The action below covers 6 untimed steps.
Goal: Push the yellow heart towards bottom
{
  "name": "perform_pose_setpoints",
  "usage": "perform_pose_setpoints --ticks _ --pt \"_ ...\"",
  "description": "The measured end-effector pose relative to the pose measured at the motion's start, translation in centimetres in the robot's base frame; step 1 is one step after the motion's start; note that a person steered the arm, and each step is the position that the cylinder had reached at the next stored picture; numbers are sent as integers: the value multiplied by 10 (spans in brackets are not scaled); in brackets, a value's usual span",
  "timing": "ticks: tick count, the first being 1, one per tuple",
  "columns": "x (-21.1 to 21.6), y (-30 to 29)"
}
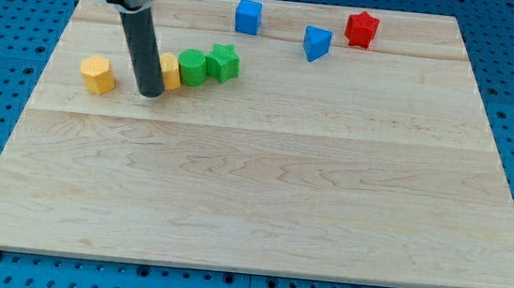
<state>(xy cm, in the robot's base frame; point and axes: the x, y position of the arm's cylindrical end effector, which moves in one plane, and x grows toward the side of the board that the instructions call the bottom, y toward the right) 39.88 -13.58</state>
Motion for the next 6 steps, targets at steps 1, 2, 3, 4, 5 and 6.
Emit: perform_pose_setpoints --ticks 1,2,3,4,5,6 --pt "0 2" --pt "0 8" --pt "-25 42" --pt "-26 50" --pt "-5 36" --pt "8 -4"
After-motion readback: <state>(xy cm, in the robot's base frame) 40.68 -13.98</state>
